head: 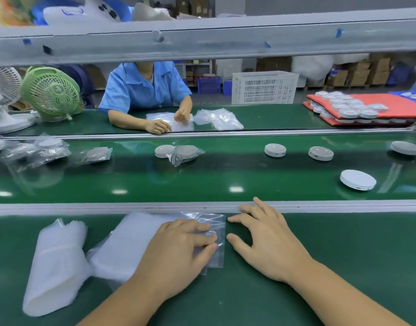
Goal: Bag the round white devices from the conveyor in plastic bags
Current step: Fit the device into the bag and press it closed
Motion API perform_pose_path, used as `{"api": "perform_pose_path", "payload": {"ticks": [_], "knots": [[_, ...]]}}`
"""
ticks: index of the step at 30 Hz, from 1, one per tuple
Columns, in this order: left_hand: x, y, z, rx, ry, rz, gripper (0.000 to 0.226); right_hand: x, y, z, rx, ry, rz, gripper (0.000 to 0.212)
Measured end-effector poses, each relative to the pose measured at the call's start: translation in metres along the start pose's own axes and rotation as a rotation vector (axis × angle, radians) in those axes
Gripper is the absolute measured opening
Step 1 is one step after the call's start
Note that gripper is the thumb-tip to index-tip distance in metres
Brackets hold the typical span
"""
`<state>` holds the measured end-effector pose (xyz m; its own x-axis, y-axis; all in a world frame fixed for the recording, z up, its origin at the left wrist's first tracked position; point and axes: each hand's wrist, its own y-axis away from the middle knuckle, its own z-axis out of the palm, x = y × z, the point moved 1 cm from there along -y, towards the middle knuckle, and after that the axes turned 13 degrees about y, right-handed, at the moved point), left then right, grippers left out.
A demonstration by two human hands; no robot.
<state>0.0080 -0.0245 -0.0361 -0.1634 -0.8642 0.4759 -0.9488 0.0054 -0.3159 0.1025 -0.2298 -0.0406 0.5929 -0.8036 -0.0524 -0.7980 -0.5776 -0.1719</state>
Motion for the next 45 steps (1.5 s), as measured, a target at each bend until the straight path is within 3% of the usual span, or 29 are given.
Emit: {"api": "perform_pose_path", "payload": {"ticks": [9, 16, 19, 22, 24, 27, 29, 31, 34, 36, 38, 41, 45], "knots": [[0.000, -0.003, -0.003, -0.019, -0.017, -0.034, 0.028, 0.001, -0.007, 0.001, -0.055, -0.074, 0.009, 0.062], [0.005, -0.003, -0.004, 0.000, 0.012, -0.035, 0.054, 0.002, -0.005, -0.001, -0.052, -0.058, 0.005, 0.061], [0.005, -0.005, -0.005, 0.023, -0.004, -0.031, 0.050, 0.003, -0.005, -0.004, 0.081, -0.207, 0.076, 0.042], [0.003, -0.009, -0.006, -0.018, -0.011, -0.075, 0.033, 0.025, -0.013, -0.011, 0.344, -0.421, 0.357, 0.022], [0.003, -0.012, -0.007, -0.039, -0.001, -0.091, 0.024, 0.057, -0.020, -0.016, 0.388, -0.291, 0.455, 0.025], [0.005, -0.013, -0.010, -0.038, -0.011, -0.091, 0.026, 0.126, -0.032, -0.019, 0.251, 0.178, 0.549, 0.059], [0.004, -0.013, -0.010, -0.010, 0.002, -0.086, 0.025, 0.169, -0.039, -0.021, 0.107, 0.229, 0.667, 0.068], [0.002, -0.012, -0.011, 0.037, 0.073, -0.098, 0.021, 0.198, -0.043, -0.021, 0.008, 0.148, 0.718, 0.059], [-0.001, -0.013, -0.015, 0.125, 0.202, -0.151, 0.019, 0.199, -0.049, -0.025, 0.036, 0.213, 0.643, 0.039], [-0.002, -0.014, -0.017, 0.163, 0.251, -0.174, 0.020, 0.177, -0.050, -0.032, 0.167, 0.307, 0.506, 0.032], [-0.003, -0.015, -0.016, 0.174, 0.276, -0.182, 0.018, 0.138, -0.044, -0.036, 0.341, 0.204, 0.205, 0.030], [-0.004, -0.017, -0.014, 0.208, 0.318, -0.177, 0.018, 0.064, -0.024, -0.031, 0.449, 0.126, -0.270, 0.039], [-0.004, -0.018, -0.016, 0.218, 0.412, -0.164, 0.022, 0.011, -0.018, -0.023, 0.491, 0.220, -0.594, 0.035]]}}
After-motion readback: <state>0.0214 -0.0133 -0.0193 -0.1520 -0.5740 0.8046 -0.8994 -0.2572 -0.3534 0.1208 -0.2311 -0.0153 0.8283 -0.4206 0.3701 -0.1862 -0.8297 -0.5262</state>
